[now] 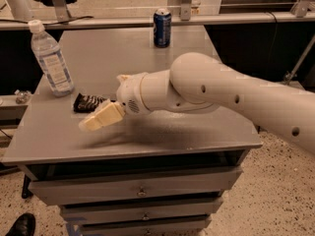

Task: Pick rxbar chocolate

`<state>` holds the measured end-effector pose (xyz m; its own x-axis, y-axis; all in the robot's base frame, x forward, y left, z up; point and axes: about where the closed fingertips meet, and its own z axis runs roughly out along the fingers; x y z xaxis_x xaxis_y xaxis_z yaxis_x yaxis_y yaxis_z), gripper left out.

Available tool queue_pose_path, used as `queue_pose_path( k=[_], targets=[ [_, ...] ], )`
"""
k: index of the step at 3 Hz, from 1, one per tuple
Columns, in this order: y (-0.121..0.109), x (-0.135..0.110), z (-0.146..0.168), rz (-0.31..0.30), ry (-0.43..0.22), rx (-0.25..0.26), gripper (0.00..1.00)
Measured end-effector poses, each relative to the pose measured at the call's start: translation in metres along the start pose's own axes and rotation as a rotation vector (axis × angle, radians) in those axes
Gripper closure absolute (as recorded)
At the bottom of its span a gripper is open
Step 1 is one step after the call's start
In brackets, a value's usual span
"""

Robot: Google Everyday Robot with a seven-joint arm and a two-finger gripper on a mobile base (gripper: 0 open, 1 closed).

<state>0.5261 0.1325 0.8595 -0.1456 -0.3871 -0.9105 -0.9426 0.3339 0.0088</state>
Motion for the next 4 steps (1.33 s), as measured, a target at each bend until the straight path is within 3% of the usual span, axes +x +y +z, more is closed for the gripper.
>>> queue_pose_path(
  k=[1,2,4],
  targets=[
    [-0.016,0.009,0.023,-0.002,0.002,0.015,0.0],
    [-0.03,0.022,0.032,0.008,0.005,0.032,0.17],
    [-0.043,0.029,0.031,0.025,0.007,0.045,0.64]
  ],
)
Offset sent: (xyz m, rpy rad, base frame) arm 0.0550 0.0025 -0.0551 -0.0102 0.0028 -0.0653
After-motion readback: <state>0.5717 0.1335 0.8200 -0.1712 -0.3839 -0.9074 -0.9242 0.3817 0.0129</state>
